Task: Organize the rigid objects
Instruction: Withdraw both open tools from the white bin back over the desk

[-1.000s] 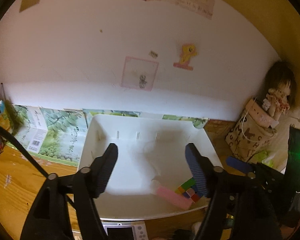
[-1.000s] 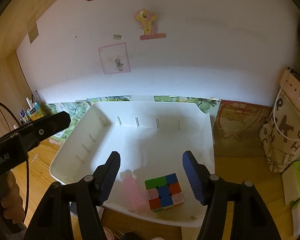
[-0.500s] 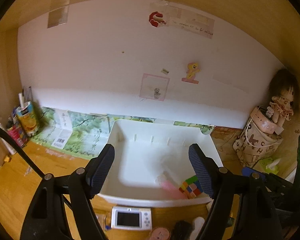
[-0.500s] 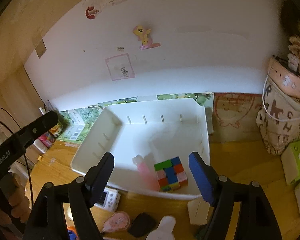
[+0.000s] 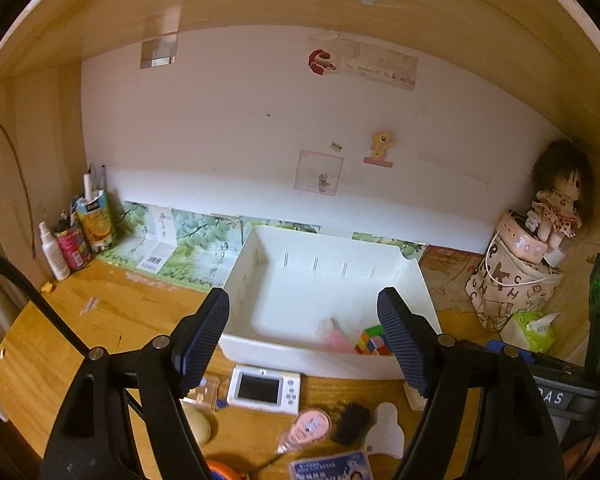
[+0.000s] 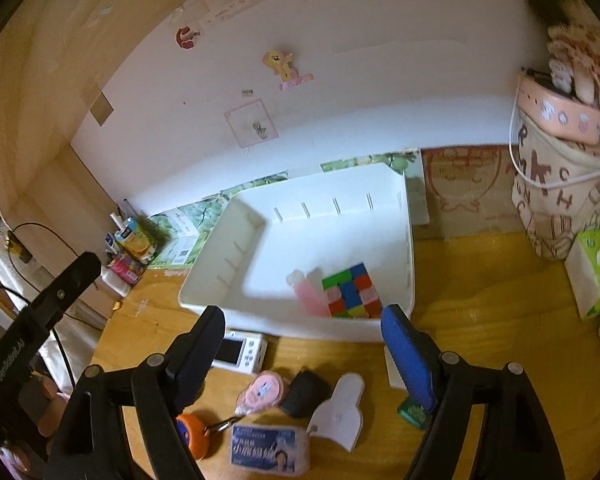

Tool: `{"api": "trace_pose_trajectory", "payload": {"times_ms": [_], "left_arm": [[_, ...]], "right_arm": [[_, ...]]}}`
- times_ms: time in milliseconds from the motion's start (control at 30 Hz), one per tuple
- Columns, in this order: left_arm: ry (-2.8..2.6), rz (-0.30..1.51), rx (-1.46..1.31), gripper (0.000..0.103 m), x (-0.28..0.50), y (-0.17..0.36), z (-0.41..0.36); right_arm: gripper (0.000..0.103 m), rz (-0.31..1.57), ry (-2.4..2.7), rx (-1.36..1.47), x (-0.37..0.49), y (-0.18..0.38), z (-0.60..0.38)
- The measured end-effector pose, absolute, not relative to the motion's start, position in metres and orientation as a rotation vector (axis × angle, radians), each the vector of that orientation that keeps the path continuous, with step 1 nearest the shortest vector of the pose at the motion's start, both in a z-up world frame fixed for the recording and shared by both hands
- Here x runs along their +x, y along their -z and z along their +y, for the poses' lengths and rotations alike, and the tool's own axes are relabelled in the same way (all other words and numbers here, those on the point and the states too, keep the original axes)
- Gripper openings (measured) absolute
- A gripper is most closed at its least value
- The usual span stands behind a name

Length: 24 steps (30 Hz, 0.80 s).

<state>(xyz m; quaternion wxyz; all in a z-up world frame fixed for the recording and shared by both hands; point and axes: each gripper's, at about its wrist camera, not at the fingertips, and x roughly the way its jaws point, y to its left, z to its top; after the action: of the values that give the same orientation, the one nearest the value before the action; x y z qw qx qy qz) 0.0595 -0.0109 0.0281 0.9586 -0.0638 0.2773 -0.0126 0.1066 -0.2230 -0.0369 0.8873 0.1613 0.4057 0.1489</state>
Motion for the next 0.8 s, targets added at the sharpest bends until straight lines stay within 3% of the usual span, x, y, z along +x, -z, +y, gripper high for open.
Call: {"api": "trace_pose_trajectory", "payload": {"times_ms": [333,800], "left_arm": [[-0.068,0.565,-0.096,0.080,0.013,-0.025,-0.028],[-0.208,0.709,-0.025,0.080,-0.021,0.004,-0.037]], "right_arm": [[0.081,0.932,-0.385,0.346,0.091,0.052,-0.235],[0.081,1.103,-0.472,0.432,0.075,0.092,-0.238]]}}
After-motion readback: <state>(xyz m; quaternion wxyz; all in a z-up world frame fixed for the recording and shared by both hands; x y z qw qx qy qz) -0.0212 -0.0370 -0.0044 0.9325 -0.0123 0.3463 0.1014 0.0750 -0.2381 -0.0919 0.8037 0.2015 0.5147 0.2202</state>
